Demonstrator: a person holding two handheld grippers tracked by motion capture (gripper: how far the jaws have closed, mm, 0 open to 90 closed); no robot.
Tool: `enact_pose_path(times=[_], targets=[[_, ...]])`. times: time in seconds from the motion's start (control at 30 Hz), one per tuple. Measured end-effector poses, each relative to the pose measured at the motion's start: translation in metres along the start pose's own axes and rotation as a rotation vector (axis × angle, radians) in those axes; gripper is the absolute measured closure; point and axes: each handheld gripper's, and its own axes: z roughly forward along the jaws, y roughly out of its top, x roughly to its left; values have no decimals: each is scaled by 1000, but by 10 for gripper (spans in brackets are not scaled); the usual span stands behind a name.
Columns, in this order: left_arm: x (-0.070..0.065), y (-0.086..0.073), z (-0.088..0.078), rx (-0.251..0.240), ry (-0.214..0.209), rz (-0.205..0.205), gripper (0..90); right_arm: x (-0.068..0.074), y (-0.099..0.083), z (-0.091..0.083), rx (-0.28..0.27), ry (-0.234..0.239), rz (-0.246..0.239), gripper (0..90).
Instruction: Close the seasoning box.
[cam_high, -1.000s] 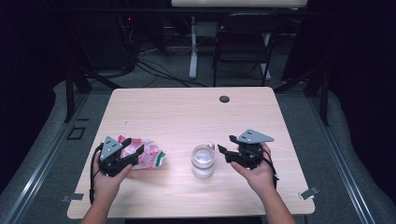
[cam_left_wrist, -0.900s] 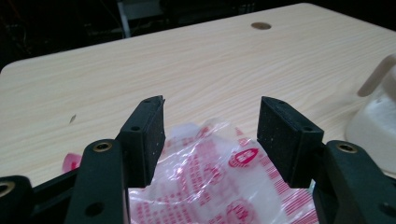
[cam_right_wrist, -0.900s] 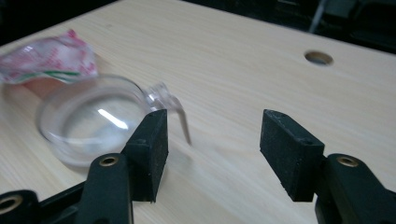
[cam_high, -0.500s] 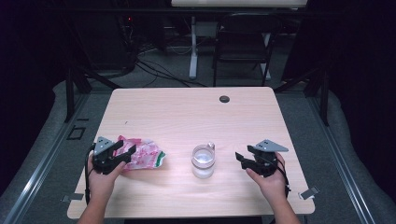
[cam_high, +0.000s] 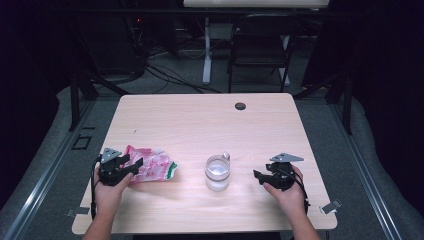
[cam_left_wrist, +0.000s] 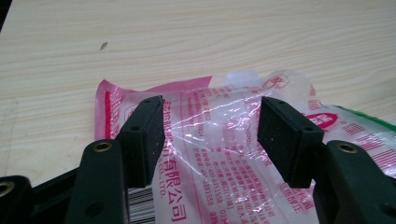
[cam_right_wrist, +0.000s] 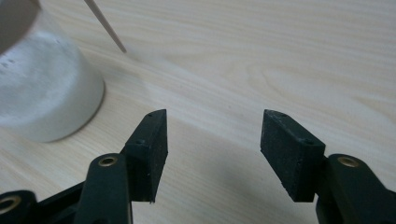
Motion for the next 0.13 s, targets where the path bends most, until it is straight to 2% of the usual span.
enact_pose_path(times=[0.13], targets=[[1,0,0,12,6,-2,411,-3,-2,2,41,-15,18,414]])
